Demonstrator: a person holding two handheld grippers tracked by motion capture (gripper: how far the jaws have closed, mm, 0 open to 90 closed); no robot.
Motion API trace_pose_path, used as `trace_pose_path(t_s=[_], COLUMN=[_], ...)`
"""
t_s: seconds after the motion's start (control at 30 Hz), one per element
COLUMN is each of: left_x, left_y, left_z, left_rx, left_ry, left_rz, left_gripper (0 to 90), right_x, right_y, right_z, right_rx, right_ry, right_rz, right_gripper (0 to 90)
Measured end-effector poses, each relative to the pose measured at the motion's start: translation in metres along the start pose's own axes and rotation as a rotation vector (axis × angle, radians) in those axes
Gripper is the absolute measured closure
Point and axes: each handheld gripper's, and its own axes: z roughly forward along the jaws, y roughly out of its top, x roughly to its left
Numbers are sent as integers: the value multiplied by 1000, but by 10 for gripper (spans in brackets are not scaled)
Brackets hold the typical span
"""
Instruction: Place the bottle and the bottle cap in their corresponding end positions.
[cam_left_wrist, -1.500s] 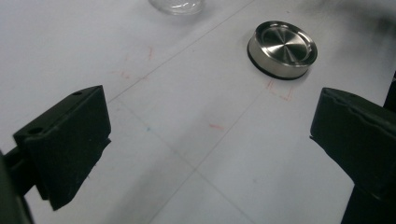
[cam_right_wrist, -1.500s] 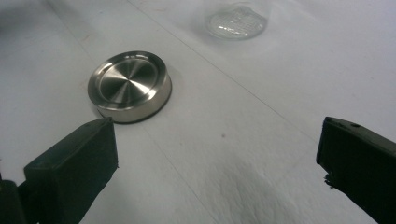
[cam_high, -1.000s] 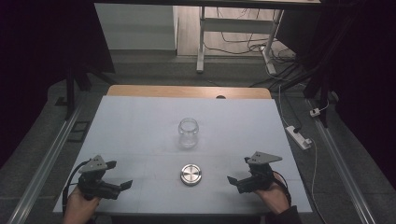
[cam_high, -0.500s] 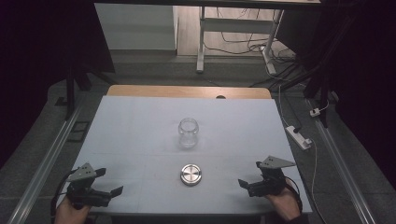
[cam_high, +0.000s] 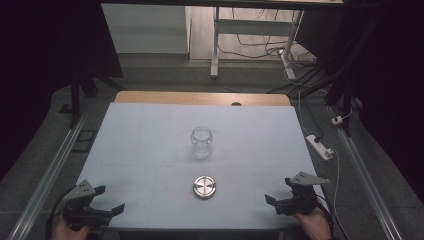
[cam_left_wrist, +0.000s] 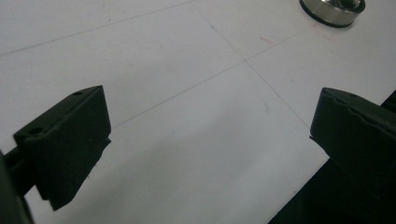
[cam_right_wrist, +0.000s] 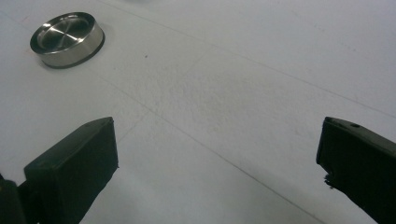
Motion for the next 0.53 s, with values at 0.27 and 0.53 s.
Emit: trace_pose_path(t_s=[0.27,0.53], left_x=[1,2], left_y=[-6,-8], left_z=[-2,-3], left_rx=[25,40], left_ry=[20,31], left_rz=[-11,-36], left_gripper=[0,0], right_x=[0,2], right_y=[-7,-10], right_z=[-6,-11], right_rx=[29,42], right_ry=[-7,-16], right_rz=[11,13], right_gripper=[0,0])
